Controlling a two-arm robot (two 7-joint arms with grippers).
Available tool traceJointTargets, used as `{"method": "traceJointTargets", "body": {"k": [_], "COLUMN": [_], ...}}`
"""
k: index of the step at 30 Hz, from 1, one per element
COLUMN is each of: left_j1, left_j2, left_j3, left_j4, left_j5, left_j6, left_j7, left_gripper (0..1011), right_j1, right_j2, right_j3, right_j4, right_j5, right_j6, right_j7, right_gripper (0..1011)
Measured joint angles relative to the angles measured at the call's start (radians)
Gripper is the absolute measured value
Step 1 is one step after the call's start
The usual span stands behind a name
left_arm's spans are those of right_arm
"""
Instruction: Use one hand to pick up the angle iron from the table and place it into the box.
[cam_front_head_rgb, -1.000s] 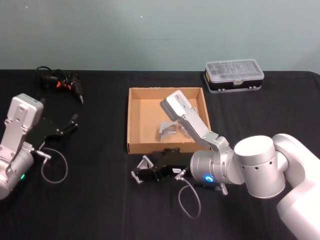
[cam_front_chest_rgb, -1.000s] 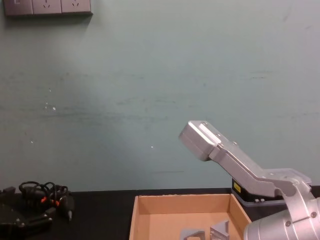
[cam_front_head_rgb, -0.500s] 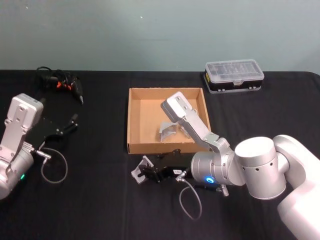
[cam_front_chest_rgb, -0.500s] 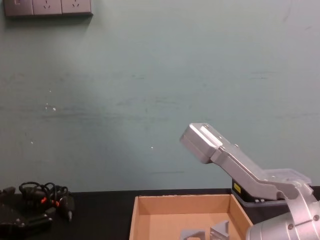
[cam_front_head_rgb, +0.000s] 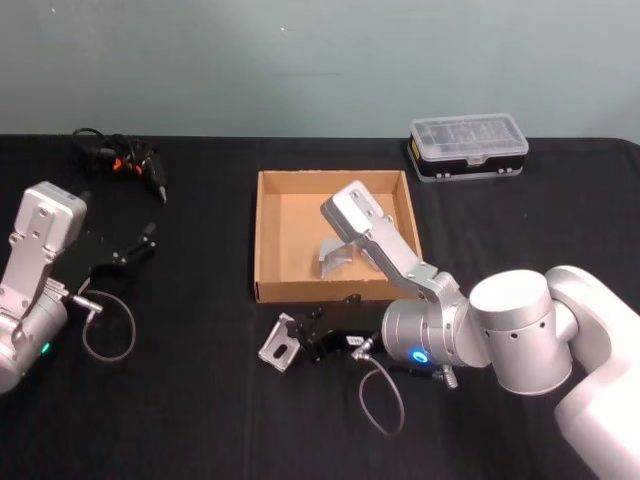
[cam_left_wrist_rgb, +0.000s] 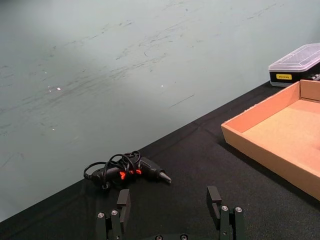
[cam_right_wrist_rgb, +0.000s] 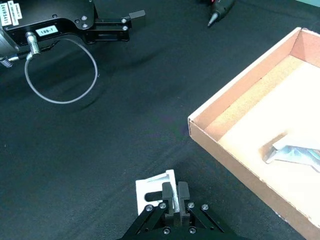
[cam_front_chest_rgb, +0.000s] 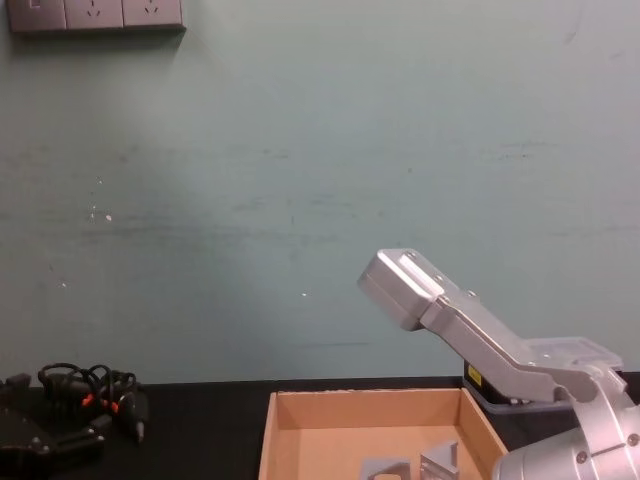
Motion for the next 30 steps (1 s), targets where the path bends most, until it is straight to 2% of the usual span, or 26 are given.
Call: {"method": "traceJointTargets", "body": {"k": [9, 16, 18, 19, 22, 25, 30], "left_j1": [0.000, 0.000, 0.000, 0.000, 0.000, 0.000, 0.000], "left_j2": [0.000, 0.000, 0.000, 0.000, 0.000, 0.000, 0.000], "left_j3": [0.000, 0.000, 0.000, 0.000, 0.000, 0.000, 0.000], "left_j4": [0.000, 0.000, 0.000, 0.000, 0.000, 0.000, 0.000], "left_j5": [0.000, 0.000, 0.000, 0.000, 0.000, 0.000, 0.000], "left_j6": [0.000, 0.000, 0.000, 0.000, 0.000, 0.000, 0.000], "left_j7": [0.000, 0.000, 0.000, 0.000, 0.000, 0.000, 0.000], "left_gripper": [1000, 1000, 1000, 1000, 1000, 1000, 1000], "right_j1": [-0.016, -0.040, -0.046, -0.046, -0.047, -0.042, -0.025], "right_j2": [0.006, 0.031, 0.045, 0.045, 0.059, 0.067, 0.074], "right_j3": [0.026, 0.089, 0.121, 0.121, 0.153, 0.164, 0.166], "right_j4": [-0.048, -0.146, -0.179, -0.179, -0.197, -0.199, -0.174], "right_j5": [0.010, 0.047, 0.065, 0.065, 0.071, 0.062, 0.006], "right_j6": [-0.011, -0.031, -0.042, -0.042, -0.058, -0.068, -0.091], "right_j7": [-0.007, -0.027, -0.043, -0.043, -0.073, -0.094, -0.134], "right_gripper": [68, 68, 68, 68, 68, 68, 68]}}
